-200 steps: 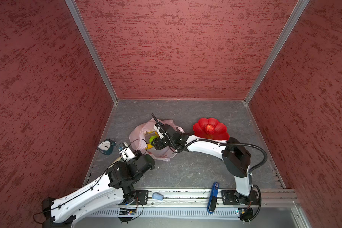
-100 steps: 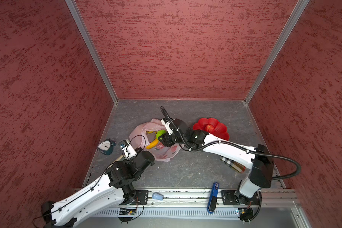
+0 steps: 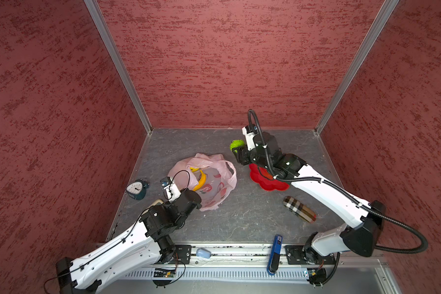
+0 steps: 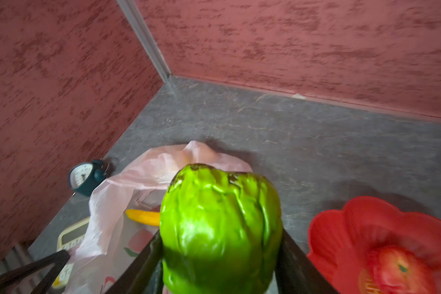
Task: Take the fake fruits out of the plastic bag
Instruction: 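Lift the green apple out of the bag and carry it over the red plate, then lower the green apple onto the red plate beside the red apple and open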
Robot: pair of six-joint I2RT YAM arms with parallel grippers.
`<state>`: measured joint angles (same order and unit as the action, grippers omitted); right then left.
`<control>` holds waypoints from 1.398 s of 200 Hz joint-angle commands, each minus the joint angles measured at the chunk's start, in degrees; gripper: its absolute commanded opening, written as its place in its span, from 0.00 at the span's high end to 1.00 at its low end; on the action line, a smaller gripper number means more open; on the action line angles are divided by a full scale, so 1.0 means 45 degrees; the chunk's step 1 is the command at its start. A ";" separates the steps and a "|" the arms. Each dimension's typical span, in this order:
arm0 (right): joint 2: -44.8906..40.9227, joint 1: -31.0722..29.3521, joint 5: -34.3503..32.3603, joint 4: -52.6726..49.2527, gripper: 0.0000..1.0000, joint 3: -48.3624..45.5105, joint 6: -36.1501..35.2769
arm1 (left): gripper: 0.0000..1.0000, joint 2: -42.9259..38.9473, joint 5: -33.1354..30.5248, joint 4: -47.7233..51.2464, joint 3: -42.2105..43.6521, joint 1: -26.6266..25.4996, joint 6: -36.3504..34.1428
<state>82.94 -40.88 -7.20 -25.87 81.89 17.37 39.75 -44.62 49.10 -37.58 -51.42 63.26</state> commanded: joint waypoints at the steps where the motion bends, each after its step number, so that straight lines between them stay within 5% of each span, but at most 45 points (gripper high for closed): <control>1: -0.0536 0.0944 -0.0462 0.0180 0.67 -0.0444 -0.0129 | 0.97 -0.0007 0.0243 -0.0373 0.0031 0.0133 -0.0446; 129: -0.0915 0.5384 -0.0723 0.0989 0.67 -0.4994 0.0221 | 0.97 -0.0107 0.0812 -0.0682 0.0014 0.0601 -0.0918; 279: 0.1851 0.6161 -0.1086 0.1812 0.66 -0.5596 0.0418 | 0.97 0.0447 0.0892 -0.0503 -0.0251 0.0605 -0.0736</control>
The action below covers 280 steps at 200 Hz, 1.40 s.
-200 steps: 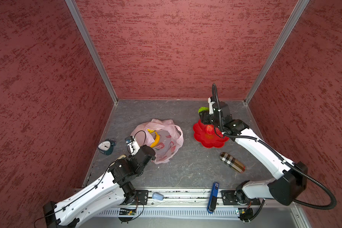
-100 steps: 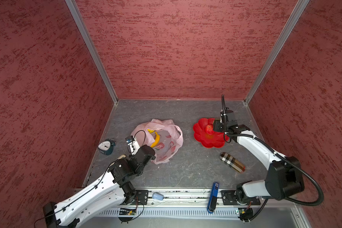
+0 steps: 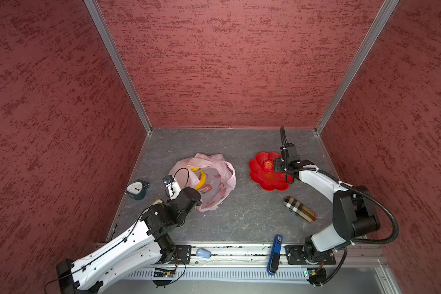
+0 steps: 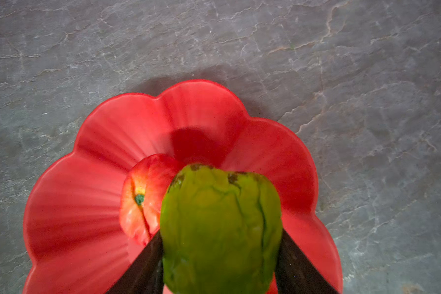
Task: Take the fake fruits out of the plastic bag
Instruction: 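Lower the green apple onto the red plate beside the red apple and open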
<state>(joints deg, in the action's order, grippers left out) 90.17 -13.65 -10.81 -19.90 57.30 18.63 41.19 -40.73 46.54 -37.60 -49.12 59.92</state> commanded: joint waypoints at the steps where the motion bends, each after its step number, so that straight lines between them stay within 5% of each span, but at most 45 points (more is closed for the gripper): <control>1: 0.0259 0.0126 -0.0279 0.0482 0.66 -0.0124 0.0137 | 0.97 0.0135 0.0018 0.0066 -0.0251 0.0086 0.0006; 131: 0.1368 0.0211 0.0175 0.1017 0.59 -0.0217 0.0292 | 0.97 -0.0135 0.0047 0.0437 -0.0298 0.0096 0.0107; 280: 0.1281 0.0221 0.0302 0.0907 0.40 -0.0362 0.0449 | 0.97 -0.0461 0.0033 0.0762 -0.0315 0.0091 0.0098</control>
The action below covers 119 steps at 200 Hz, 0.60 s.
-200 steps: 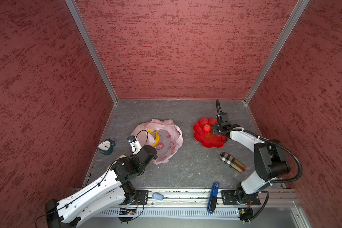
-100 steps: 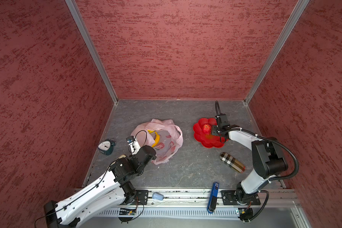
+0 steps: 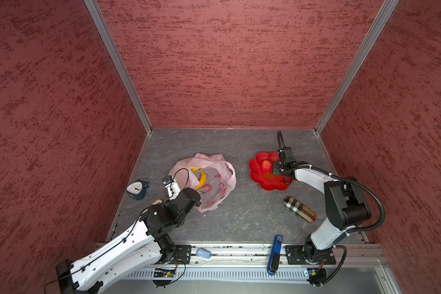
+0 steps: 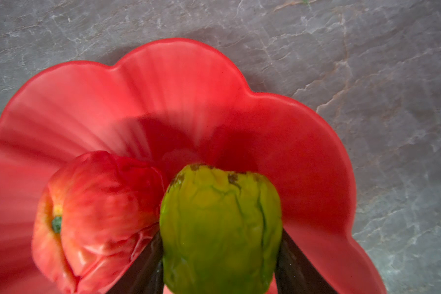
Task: Take the fake fruits out of the plastic bag
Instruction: 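Lower the green apple onto the red plate beside the red apple and open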
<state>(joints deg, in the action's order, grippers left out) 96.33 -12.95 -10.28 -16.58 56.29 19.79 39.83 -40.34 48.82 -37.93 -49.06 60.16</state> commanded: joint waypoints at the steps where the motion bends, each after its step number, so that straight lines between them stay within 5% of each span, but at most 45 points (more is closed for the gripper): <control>1: -0.0094 0.0065 0.0181 0.0159 0.40 -0.0142 0.0192 | 0.97 -0.0160 -0.0057 0.0261 -0.0242 0.0079 0.0037; 119: -0.1507 0.0056 0.0334 -0.0538 0.27 -0.0142 0.0192 | 0.97 -0.0239 -0.0079 0.0304 -0.0329 0.0081 -0.0186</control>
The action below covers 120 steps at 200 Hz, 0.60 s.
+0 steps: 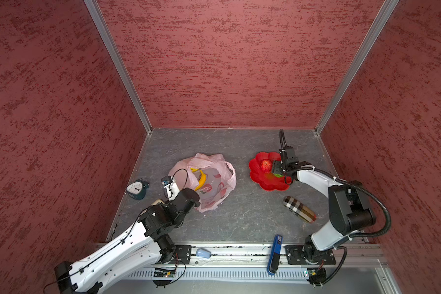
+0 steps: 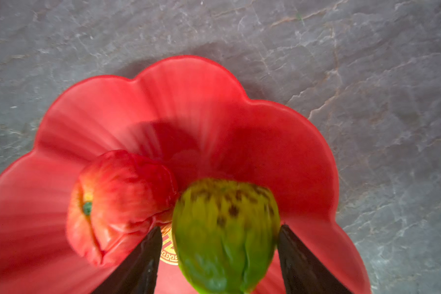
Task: Take the fake fruits out of the plastic bag
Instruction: 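Lower the green apple onto the red plate beside the red apple and open, then raise the right gripper off the plate and move it back over the bag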
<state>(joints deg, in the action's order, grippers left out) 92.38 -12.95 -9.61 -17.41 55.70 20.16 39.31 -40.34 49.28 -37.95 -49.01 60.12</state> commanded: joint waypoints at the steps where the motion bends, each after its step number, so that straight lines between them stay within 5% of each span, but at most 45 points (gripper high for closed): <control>1: -0.0647 0.0060 0.0193 -0.0361 0.27 -0.0003 0.0109 | 0.97 -0.0122 -0.0099 0.0202 -0.0339 0.0072 -0.0176; 74: -0.3320 -0.0544 0.0326 -0.1900 0.30 0.0310 0.0148 | 0.97 -0.0161 -0.0296 0.1549 -0.1109 0.0150 -0.0510; 120: -0.5156 -0.3241 0.0626 -0.2741 0.35 0.1577 0.0222 | 0.97 -0.0462 0.0141 0.3368 -0.1383 0.0228 -0.0601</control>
<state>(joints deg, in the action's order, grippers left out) 72.53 -21.28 -8.64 -27.35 58.65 20.60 38.20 -40.56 58.37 -43.31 -48.40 58.46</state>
